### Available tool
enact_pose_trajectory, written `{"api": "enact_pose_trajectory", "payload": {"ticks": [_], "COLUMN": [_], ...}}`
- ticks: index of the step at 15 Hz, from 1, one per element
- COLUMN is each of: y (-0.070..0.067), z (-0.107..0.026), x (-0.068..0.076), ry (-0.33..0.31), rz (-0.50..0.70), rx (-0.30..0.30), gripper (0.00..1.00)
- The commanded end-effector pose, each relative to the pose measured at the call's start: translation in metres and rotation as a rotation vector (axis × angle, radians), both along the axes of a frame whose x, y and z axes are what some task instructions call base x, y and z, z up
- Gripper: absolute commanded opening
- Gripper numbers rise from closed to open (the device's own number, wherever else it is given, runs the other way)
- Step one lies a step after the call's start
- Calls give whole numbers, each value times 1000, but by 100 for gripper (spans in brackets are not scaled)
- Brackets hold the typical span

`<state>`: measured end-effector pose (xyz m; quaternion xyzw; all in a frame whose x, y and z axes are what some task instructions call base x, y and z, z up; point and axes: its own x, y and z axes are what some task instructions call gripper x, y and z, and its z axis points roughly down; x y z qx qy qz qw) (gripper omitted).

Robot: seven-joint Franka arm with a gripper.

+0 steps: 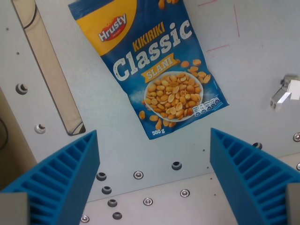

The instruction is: Move in base positive x

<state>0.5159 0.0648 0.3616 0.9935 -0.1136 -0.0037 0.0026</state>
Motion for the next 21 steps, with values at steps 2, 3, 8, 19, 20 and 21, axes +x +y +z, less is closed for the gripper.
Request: {"api": "enact_pose_trajectory", "payload": {"ticks": [2,3,8,19,20,21], "y": [2,3,8,20,21,22], "z": [2,2,1,-4,-4,-5], "x": [10,16,43,102,107,113], "ry": [-3,-3,-3,-3,-3,-3], "rz": [0,0,0,0,0,0], "rx": [0,0,0,0,0,0], "gripper": [100,100,100,100,100,100]}}
